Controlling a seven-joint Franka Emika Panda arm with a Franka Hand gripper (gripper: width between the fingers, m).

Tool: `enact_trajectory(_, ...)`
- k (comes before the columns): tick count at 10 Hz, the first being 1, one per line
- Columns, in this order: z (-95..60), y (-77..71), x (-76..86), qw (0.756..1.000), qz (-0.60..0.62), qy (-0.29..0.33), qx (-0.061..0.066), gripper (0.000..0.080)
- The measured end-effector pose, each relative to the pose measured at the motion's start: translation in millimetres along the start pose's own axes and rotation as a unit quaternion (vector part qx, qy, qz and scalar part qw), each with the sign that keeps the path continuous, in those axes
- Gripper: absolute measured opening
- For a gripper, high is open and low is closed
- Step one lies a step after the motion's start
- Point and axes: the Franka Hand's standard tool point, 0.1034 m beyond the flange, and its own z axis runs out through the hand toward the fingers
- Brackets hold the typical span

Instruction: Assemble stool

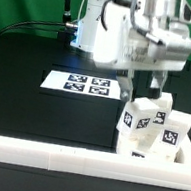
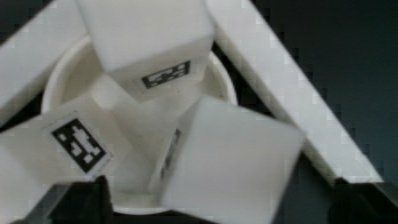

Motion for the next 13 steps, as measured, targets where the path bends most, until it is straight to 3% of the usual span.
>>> enact_trajectory(2,-14.1,-4.3,-9.3,0.998,-0.059,-0.013,0.006,0.0645)
enact_trajectory(5,-9.8,-3.3,-5.5,0.99,-0.141,-0.008,0.005,0.0649)
enact_trajectory(6,-9.0,-1.8,-4.5,0.974,-0.225,-0.004,-0.01,0.0649)
enact_trajectory(7,-9.9,-2.8,-3.2,0.94,-0.338,-0.001,-0.047,0.0649)
enact_trajectory(8,-9.9,-7.1,1.0,0.912,-0.408,-0.004,-0.046,0.0649)
enact_trajectory(9,-9.5,-5.7,2.1,0.874,-0.482,-0.012,-0.064,0.0649)
enact_trajectory(10,-10.8,-6.0,0.0,0.85,-0.521,-0.016,-0.071,0.0649)
enact_trajectory(11,-11.6,-7.9,-4.6,0.849,-0.526,-0.012,-0.054,0.0649)
enact_trajectory(12,-11.0,-8.1,-3.2,0.824,-0.564,-0.012,-0.054,0.0649)
enact_trajectory(13,-11.1,-9.5,-1.8,0.816,-0.575,-0.012,-0.054,0.0649)
